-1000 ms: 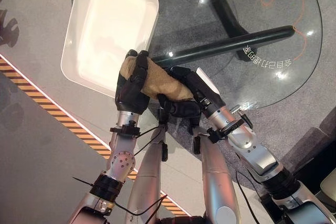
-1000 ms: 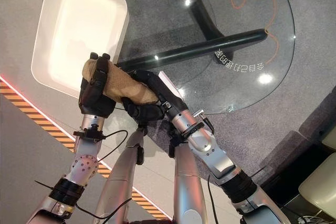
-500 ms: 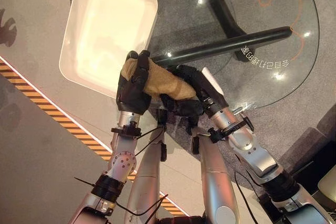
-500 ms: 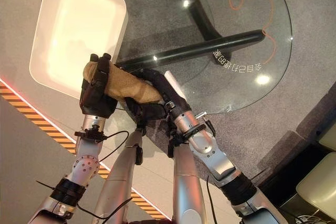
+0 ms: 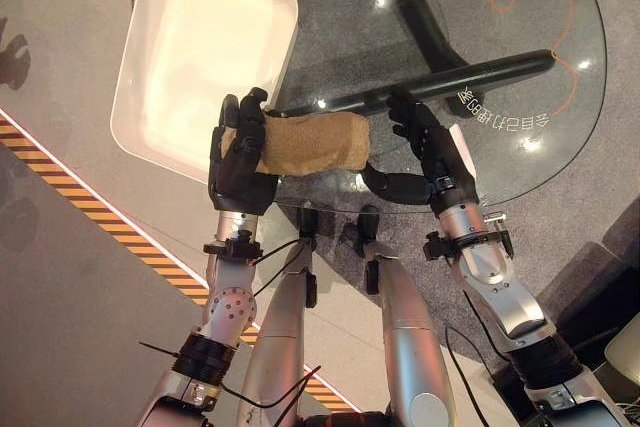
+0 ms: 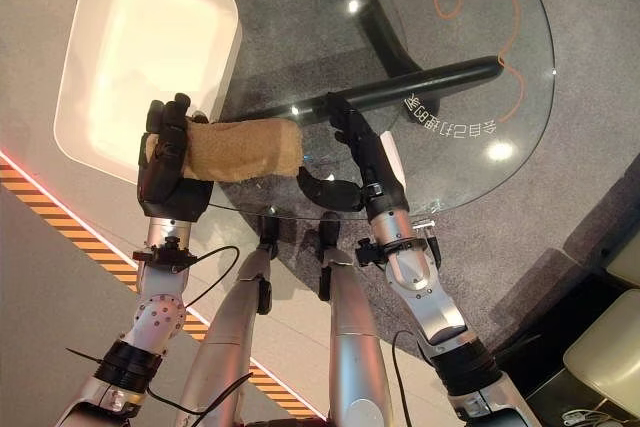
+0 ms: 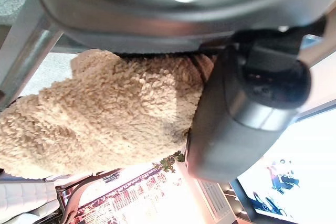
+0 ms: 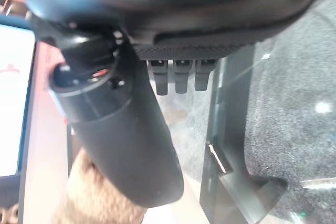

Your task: Wipe the table with a cloth and put it in the basket.

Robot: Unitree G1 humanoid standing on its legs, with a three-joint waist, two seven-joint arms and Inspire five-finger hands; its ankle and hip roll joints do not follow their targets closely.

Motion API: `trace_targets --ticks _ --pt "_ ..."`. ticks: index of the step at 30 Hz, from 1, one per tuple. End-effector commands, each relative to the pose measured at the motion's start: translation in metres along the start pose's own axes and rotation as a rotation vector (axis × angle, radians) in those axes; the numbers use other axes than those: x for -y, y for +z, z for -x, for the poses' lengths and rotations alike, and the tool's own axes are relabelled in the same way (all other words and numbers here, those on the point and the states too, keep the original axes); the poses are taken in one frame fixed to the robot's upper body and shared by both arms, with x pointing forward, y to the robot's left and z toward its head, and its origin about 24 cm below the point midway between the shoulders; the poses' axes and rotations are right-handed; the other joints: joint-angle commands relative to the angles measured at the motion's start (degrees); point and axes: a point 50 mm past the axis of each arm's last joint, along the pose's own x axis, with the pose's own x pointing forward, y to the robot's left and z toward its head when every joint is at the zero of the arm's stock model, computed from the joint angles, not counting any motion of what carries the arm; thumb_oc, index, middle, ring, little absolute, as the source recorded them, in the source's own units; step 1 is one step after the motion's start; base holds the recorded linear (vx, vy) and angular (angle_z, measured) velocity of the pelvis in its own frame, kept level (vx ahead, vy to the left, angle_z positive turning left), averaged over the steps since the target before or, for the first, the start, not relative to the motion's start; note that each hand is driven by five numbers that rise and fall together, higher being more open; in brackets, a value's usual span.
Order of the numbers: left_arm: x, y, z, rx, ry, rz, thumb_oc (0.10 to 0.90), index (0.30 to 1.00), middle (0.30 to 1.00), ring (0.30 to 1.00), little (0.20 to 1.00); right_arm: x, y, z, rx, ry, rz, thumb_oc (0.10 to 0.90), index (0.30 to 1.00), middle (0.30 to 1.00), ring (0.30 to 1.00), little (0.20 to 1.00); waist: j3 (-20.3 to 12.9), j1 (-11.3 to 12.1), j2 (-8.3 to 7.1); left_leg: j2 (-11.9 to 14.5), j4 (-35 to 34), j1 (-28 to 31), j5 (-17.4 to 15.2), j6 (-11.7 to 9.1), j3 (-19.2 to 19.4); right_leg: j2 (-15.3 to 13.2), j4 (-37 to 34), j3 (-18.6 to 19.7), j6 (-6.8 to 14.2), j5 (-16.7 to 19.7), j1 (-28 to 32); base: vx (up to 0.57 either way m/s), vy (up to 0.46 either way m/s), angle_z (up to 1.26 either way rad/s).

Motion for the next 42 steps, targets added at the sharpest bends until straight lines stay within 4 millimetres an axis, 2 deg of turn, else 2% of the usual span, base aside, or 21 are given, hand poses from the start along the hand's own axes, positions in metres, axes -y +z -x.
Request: trace_targets --ticks 1,8,18,25,30,35,39,42 --pt "0.049 0.028 -0.012 0.182 -0.327 -0.008 0.1 0.3 0.3 0.3 0.2 0.006 0.04 -0.002 0.234 -0.028 -0.072 0.8 0.9 0.9 0.9 0.9 -1.5 0.6 -0.38 -1.4 7.5 -0.7 -7.0 2.6 1.4 2.4 -10.0 2.4 3.3 7.0 2.9 0.0 0.0 0.0" --pt "0.051 0.034 -0.013 0.21 -0.347 -0.045 0.1 0.3 0.3 0.3 0.2 0.005 0.039 -0.002 0.221 -0.018 -0.077 0.8 0.9 0.9 0.9 0.9 -1.5 0.7 -0.26 -1.3 7.4 -0.6 -7.0 2.6 1.4 2.3 -10.2 2.4 3.2 7.0 3.1 0.0 0.0 0.0" --pt "0.056 0.065 -0.016 0.358 -0.35 -0.19 0.1 0.3 0.3 0.3 0.2 0.005 0.033 -0.001 0.188 -0.006 -0.067 0.8 0.9 0.9 0.9 0.9 -1.5 1.1 0.7 -1.6 7.7 -0.3 -6.9 2.4 1.0 2.2 -9.8 2.5 2.9 6.5 3.4 0.01 0.017 0.0" --pt "0.045 0.095 -0.015 0.505 -0.131 -0.409 0.1 0.3 0.3 0.3 0.2 0.006 0.026 0.0 0.144 0.0 -0.052 0.8 0.9 0.9 0.9 0.9 -1.5 1.5 1.62 -1.6 8.5 -0.6 -7.0 2.3 0.5 1.8 -8.7 2.4 2.6 5.7 3.1 0.01 0.024 0.0" --pt "0.044 0.11 -0.012 0.595 -0.022 -0.564 0.1 0.3 0.3 0.3 0.2 0.006 0.023 -0.001 0.122 0.01 -0.044 0.8 0.9 0.9 0.9 0.9 -1.5 1.9 1.99 -1.8 8.8 -1.1 -6.9 2.2 0.1 1.6 -8.6 2.2 2.3 5.3 2.8 0.02 0.047 0.0" --pt "0.046 0.118 -0.019 0.663 0.095 -0.783 0.1 0.3 0.3 0.3 0.2 0.005 0.021 -0.007 0.103 0.026 -0.032 0.8 0.9 0.9 0.9 0.9 -1.5 2.0 2.26 -1.8 9.3 -1.8 -6.9 2.1 0.0 1.6 -8.2 2.3 2.0 5.0 2.1 0.01 0.053 -0.03" --pt "0.039 0.128 -0.028 0.717 0.238 -1.003 0.1 0.3 0.3 0.3 0.2 0.007 0.02 -0.013 0.076 0.049 -0.018 0.8 0.9 0.9 0.9 0.9 -1.5 1.9 2.65 -1.7 10.1 -2.9 -6.8 1.8 0.1 1.4 -7.9 2.3 1.8 5.0 1.1 0.01 0.072 -0.01" --pt "0.034 0.134 -0.033 0.748 0.301 -1.092 0.1 0.3 0.3 0.3 0.2 0.008 0.019 -0.016 0.058 0.062 -0.012 0.8 0.9 0.9 0.9 0.9 -1.5 1.8 2.81 -1.5 10.5 -3.6 -6.8 1.7 0.4 1.2 -7.7 2.4 1.8 5.0 0.3 0.0 0.079 -0.05"
